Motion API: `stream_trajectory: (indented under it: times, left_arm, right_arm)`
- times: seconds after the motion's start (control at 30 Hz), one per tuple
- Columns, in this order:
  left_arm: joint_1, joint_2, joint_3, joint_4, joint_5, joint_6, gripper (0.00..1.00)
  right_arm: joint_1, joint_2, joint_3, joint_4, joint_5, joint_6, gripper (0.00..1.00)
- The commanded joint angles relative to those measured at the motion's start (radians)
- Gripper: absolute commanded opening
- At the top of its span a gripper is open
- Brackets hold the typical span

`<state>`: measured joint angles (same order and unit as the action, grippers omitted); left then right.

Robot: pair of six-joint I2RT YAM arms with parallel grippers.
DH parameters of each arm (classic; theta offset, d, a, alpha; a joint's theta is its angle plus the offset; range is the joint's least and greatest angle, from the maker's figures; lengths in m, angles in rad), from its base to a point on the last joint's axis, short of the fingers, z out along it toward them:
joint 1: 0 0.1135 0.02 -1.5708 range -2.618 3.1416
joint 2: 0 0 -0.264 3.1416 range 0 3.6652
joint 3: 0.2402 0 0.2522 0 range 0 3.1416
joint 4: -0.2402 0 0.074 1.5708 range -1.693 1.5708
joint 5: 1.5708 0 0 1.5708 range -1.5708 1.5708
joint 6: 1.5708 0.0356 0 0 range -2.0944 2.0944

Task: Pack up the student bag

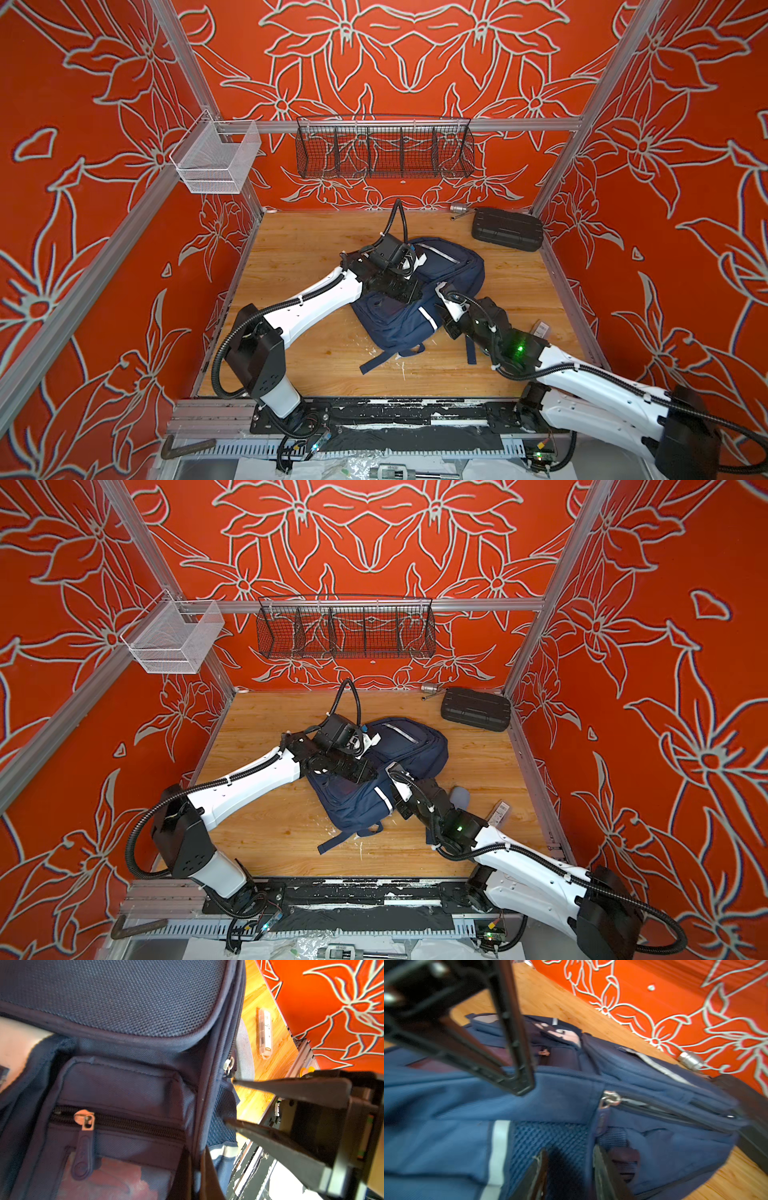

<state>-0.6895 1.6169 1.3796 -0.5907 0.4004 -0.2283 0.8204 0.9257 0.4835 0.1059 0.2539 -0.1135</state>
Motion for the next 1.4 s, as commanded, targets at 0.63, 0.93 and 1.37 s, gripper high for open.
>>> stream_trajectory:
  times: [0.63, 0.93, 1.37]
  left_arm:
    - [-0.025, 0.002, 0.045, 0.048, 0.03, 0.001, 0.0]
    - [-0.027, 0.008, 0.032, 0.043, 0.032, 0.003, 0.0]
    - [-0.019, -0.04, 0.005, -0.018, -0.015, 0.089, 0.0]
  right_arm:
    - [0.005, 0.149, 0.033, 0.18, 0.179, -0.006, 0.32]
    - [0.005, 0.18, 0.04, 0.218, 0.202, -0.01, 0.17]
    - [-0.054, 0.07, -0.017, 0.148, 0.054, 0.035, 0.0]
